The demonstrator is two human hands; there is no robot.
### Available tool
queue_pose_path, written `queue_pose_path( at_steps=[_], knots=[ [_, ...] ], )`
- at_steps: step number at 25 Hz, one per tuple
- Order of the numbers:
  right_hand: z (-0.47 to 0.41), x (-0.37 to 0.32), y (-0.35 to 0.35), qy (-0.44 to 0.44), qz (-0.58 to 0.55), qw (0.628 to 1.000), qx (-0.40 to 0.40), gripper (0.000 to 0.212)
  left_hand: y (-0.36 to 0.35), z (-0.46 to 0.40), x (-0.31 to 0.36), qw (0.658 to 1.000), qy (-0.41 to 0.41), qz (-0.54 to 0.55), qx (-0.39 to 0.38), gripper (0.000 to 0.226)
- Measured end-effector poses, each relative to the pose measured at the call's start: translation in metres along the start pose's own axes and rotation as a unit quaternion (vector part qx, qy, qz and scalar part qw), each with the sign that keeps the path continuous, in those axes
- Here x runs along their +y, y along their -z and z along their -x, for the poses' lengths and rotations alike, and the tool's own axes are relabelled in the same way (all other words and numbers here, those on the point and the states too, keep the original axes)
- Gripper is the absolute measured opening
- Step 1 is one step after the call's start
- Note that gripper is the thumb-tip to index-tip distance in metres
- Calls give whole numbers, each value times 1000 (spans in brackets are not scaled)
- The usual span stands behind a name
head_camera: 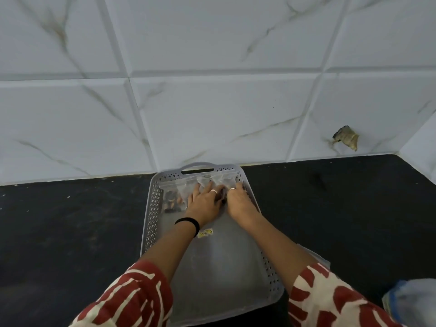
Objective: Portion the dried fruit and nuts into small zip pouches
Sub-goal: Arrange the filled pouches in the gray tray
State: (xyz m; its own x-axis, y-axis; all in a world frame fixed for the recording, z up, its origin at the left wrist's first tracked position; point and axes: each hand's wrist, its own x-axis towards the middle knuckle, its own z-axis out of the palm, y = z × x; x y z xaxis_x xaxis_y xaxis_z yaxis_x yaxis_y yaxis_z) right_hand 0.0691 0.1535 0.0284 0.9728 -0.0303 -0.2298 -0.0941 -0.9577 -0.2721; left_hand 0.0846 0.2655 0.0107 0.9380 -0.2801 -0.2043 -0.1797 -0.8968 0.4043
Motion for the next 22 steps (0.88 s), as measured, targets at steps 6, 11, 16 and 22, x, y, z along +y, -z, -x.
queue_pose_path(
  at_steps=[6,11,16,22],
  knots=[
    [35,4,15,37,-95,994,50,31,5,21,10,1000,-19,-21,-3,54],
    [111,88,53,-6,-226,959,173,31,-7,60,28,992,-105,1,64,49],
    [157,171,48,-167,-189,968,12,47,-29,113,92,966,-225,91,91,41],
    [158,191,23,-172,-127,975,-62,69,-67,153,168,955,-241,170,-16,39]
  ],
)
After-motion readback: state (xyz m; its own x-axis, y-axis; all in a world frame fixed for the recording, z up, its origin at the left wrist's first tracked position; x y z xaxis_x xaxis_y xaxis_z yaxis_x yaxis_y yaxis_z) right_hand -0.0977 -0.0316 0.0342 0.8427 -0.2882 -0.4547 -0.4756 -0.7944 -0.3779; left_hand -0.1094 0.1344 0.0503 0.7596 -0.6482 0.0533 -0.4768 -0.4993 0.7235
